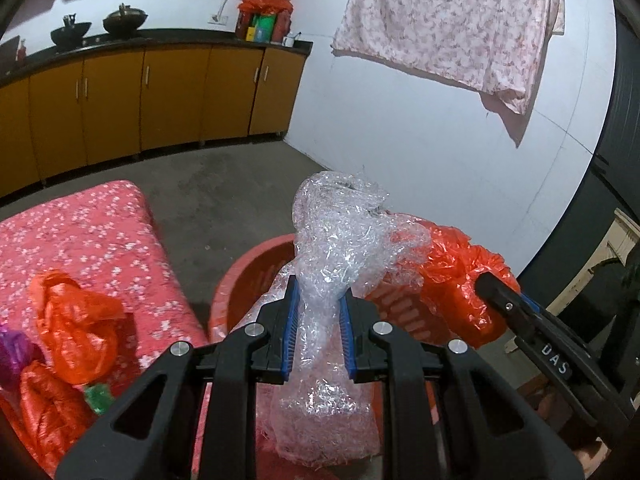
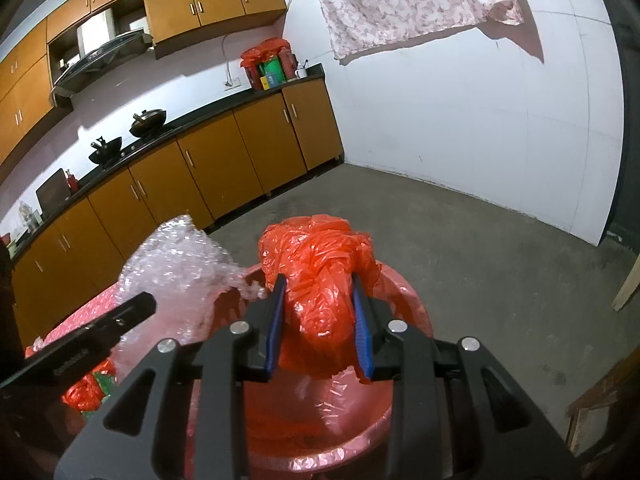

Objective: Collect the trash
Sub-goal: 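Carry both bags over the orange basket and open both tools to drop them, then move both tools back over the table toward the remaining bags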

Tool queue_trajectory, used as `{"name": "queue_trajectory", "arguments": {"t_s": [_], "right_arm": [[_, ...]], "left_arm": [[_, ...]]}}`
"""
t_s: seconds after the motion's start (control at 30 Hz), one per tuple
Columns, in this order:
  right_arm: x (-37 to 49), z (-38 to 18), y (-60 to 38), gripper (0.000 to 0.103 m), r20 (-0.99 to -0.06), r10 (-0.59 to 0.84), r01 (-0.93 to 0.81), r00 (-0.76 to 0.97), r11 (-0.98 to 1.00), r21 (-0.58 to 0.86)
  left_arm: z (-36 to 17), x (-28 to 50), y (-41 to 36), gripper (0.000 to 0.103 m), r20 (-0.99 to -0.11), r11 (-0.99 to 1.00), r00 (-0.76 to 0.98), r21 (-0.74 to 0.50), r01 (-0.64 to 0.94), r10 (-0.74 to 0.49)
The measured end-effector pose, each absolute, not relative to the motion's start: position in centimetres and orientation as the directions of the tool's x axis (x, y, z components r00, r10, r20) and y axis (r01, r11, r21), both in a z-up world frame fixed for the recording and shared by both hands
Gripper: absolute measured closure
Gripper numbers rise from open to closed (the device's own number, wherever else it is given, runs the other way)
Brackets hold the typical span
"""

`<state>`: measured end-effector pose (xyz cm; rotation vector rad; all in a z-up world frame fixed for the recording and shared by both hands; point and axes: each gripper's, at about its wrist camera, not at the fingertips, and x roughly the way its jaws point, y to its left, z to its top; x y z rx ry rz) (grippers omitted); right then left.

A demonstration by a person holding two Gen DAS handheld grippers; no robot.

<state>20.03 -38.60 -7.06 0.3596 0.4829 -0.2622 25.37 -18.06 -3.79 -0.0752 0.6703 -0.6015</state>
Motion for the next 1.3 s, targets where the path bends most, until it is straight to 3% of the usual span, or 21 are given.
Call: {"name": "queue_trajectory", "arguments": {"t_s": [0.13,0.17,0.23,0.3,0.47,0.63,0.67,0.8,1.0,1.3], "right_arm": [[20.7,-7.3,-38.7,0.066,-0.491,-0.137,0.310,0.860,0.905,0.292],[20.7,-7.3,-38.8,0.065,-0.490,-0.132,0.307,0.862,0.905,0.296],[20.7,-7.4,-38.8,0.062,-0.489,-0.128,0.304,0.863,0.904,0.301],[20.7,-7.6,-38.9,0.056,-0.489,-0.127,0.304,0.863,0.903,0.303],[19.9,-7.4,-38.9,0.043,-0.480,-0.154,0.323,0.863,0.900,0.293],[18.4,-6.3,-37.4,0.006,-0.429,-0.245,0.356,0.869,0.913,0.198],[18.2,-6.1,-37.3,0.004,-0.417,-0.260,0.361,0.871,0.915,0.182],[18.0,-5.3,-35.8,0.004,-0.404,-0.276,0.352,0.872,0.927,0.127],[17.5,-4.6,-33.2,0.004,-0.381,-0.221,0.292,0.898,0.946,0.141],[17.6,-3.9,-27.1,0.004,-0.390,-0.097,0.152,0.915,0.982,0.112]], "left_arm": [[-4.2,25.7,-18.5,0.082,-0.568,0.830,0.616,-0.263,0.492,-0.546],[-4.2,25.8,-18.6,0.079,-0.571,0.831,0.616,-0.264,0.489,-0.544],[-4.5,26.0,-18.3,0.060,-0.576,0.835,0.616,-0.266,0.481,-0.538],[-4.6,25.9,-17.8,0.049,-0.574,0.845,0.629,-0.266,0.464,-0.525],[-4.3,26.0,-16.5,0.041,-0.577,0.861,0.644,-0.270,0.430,-0.503],[-2.6,24.5,-14.4,0.021,-0.538,0.884,0.703,-0.234,0.405,-0.464],[-2.3,24.2,-14.1,0.019,-0.532,0.888,0.713,-0.225,0.401,-0.457],[-1.2,22.7,-12.4,0.010,-0.509,0.909,0.755,-0.185,0.372,-0.413],[0.2,19.9,-8.5,0.004,-0.478,0.939,0.808,-0.154,0.308,-0.343],[0.5,16.1,0.9,0.003,-0.451,0.988,0.880,-0.093,0.122,-0.151]]}}
